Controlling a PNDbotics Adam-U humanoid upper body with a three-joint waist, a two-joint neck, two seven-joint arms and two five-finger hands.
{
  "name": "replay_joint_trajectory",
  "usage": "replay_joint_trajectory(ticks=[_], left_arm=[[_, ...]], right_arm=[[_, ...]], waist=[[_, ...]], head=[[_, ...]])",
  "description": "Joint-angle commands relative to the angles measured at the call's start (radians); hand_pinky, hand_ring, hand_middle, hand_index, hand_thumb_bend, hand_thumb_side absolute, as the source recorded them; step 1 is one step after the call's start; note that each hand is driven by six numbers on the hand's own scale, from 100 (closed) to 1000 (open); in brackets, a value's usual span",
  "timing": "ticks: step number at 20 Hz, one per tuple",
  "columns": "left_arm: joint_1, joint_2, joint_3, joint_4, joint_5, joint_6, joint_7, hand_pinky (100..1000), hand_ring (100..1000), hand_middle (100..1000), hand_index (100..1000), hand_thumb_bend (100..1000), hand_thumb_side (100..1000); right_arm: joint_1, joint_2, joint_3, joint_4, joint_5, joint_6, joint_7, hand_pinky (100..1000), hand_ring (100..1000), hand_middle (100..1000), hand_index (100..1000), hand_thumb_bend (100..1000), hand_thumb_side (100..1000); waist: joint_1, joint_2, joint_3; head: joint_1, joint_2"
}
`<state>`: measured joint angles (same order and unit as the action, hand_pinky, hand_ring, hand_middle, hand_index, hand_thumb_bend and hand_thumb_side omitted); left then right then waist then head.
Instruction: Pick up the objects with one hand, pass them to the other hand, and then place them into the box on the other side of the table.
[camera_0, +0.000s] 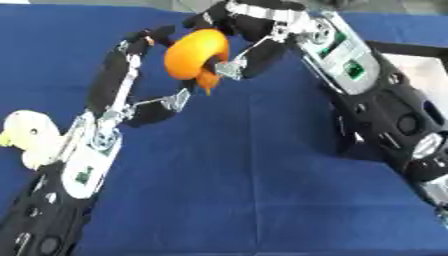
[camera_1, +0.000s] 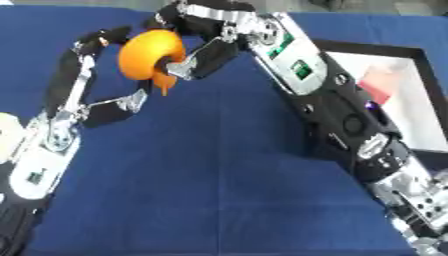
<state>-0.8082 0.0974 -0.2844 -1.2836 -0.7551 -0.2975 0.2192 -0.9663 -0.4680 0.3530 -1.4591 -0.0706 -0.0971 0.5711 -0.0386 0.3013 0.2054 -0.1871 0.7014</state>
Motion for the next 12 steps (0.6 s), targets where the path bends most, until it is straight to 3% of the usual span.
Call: replay_joint_trajectory(ticks=[1,2,5,6,7,9,12], left_arm=[[-0.011,0.017,0.005,-0.019,0.015,0.005,-0.036,895,783,679,919,454,835],[-0.009,0.019,0.005,-0.023,0.016,0.003,-0.041,897,788,683,919,492,929],[-0.004,0.029,0.007,-0.028,0.023,-0.003,-0.045,900,793,686,920,573,1000],[0.0,0.034,0.008,-0.028,0.025,-0.003,-0.045,900,794,687,920,537,1000],[0.005,0.042,0.009,-0.026,0.027,0.0,-0.047,900,795,687,919,567,1000],[0.017,0.067,0.013,-0.027,0.032,0.008,-0.047,898,794,685,916,536,988],[0.037,0.127,0.012,-0.032,0.051,0.014,-0.056,886,788,685,904,399,903]], right_arm=[[-0.011,-0.036,-0.013,-0.029,0.006,-0.017,-0.026,916,1000,578,512,100,100],[-0.01,-0.041,-0.015,-0.028,0.008,-0.021,-0.032,914,1000,576,511,100,100],[-0.007,-0.056,-0.021,-0.03,0.008,-0.03,-0.05,909,1000,574,508,100,100],[-0.005,-0.064,-0.023,-0.031,0.007,-0.033,-0.056,908,1000,573,508,100,100],[-0.002,-0.075,-0.026,-0.032,0.006,-0.036,-0.062,907,1000,574,508,100,100],[0.01,-0.108,-0.036,-0.039,-0.004,-0.045,-0.075,904,1000,574,508,100,100],[0.048,-0.184,-0.062,-0.062,-0.031,-0.052,-0.095,908,1000,582,518,100,100]], waist=[[0.004,-0.028,-0.002],[0.005,-0.029,-0.003],[0.007,-0.031,-0.007],[0.008,-0.032,-0.009],[0.009,-0.034,-0.012],[0.011,-0.039,-0.018],[0.015,-0.047,-0.026]], head=[[-0.003,0.001],[-0.004,0.002],[-0.006,0.005],[-0.006,0.006],[-0.006,0.008],[-0.008,0.012],[-0.018,0.017]])
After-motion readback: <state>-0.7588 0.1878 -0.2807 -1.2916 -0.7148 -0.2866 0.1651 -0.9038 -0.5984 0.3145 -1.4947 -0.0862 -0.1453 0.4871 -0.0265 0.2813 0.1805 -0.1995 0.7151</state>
